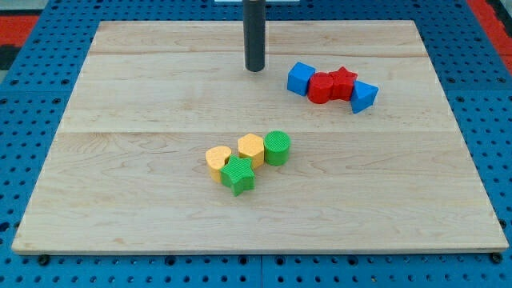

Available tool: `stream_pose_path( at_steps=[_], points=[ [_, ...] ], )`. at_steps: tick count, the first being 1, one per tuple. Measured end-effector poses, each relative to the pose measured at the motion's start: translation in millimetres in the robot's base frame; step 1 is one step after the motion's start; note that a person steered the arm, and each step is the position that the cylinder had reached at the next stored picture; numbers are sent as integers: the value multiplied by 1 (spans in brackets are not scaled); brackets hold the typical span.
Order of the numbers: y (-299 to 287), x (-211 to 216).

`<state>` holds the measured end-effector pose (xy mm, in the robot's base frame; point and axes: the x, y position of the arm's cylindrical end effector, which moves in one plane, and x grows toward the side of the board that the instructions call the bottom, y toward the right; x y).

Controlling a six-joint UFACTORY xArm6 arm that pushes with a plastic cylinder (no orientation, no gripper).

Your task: Move the blue cube to the left of the red star

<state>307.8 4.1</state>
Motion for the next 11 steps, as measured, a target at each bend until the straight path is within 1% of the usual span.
stream_pose_path(
  at_steps=[1,2,6,7,11],
  points=[
    [49,0],
    [63,-5],
    [88,-5],
    [113,-5],
    [115,-10]
  ],
)
